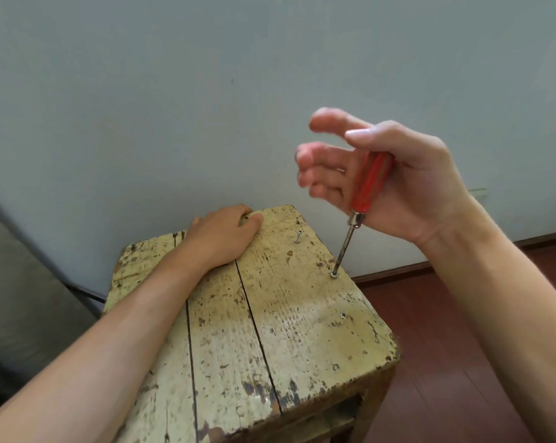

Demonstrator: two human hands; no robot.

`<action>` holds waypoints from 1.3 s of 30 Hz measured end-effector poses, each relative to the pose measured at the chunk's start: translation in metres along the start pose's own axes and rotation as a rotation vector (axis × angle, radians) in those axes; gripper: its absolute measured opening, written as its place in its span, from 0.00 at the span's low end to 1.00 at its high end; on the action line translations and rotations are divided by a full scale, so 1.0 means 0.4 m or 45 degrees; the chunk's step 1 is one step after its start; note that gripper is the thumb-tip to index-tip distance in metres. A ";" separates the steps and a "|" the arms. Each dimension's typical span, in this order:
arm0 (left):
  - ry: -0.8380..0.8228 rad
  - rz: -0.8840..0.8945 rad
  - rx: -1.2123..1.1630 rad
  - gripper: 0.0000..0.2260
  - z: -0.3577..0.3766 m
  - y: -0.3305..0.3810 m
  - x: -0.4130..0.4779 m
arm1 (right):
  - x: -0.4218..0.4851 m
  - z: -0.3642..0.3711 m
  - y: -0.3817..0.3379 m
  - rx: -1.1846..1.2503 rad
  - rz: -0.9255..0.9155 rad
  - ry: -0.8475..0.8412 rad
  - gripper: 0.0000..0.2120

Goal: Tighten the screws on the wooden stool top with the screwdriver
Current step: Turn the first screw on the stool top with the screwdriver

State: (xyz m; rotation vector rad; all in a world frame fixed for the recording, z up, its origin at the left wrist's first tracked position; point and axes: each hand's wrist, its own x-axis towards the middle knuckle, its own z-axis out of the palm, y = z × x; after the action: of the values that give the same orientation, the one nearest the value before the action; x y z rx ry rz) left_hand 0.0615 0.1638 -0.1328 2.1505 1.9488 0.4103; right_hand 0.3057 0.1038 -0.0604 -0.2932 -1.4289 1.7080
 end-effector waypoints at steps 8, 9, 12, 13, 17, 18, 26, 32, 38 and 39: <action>0.000 -0.004 -0.006 0.21 -0.005 0.004 -0.006 | 0.016 0.072 0.017 -0.219 0.041 0.230 0.18; -0.003 -0.006 -0.009 0.21 -0.005 0.006 -0.007 | 0.015 0.083 0.027 -0.221 -0.039 0.385 0.19; -0.012 -0.007 -0.010 0.21 -0.006 0.007 -0.009 | 0.004 0.117 0.061 -0.170 -0.356 0.926 0.22; -0.017 -0.008 -0.011 0.21 -0.007 0.007 -0.010 | -0.002 0.122 0.068 -0.147 -0.429 1.033 0.22; -0.010 -0.007 0.001 0.21 -0.009 0.009 -0.011 | -0.012 0.116 0.064 -0.230 -0.364 0.923 0.19; -0.006 -0.009 0.004 0.21 -0.008 0.009 -0.011 | -0.011 0.109 0.060 -0.277 -0.303 0.783 0.15; -0.018 0.024 -0.001 0.19 -0.007 0.007 -0.009 | 0.014 0.036 -0.008 -0.383 0.088 -0.233 0.14; -0.012 -0.009 0.020 0.21 -0.005 0.006 -0.006 | 0.009 0.079 0.031 -0.349 -0.021 0.129 0.20; -0.023 -0.008 0.003 0.21 -0.007 0.009 -0.009 | 0.001 0.134 0.093 -0.377 -0.535 1.052 0.19; -0.020 -0.008 0.004 0.21 -0.008 0.010 -0.010 | -0.001 0.140 0.094 -0.396 -0.555 1.076 0.18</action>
State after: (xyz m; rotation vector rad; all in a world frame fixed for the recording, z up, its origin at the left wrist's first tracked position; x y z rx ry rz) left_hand 0.0637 0.1594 -0.1287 2.1425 1.9490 0.3881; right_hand 0.2516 0.0664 -0.0763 -0.7148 -0.9980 0.8293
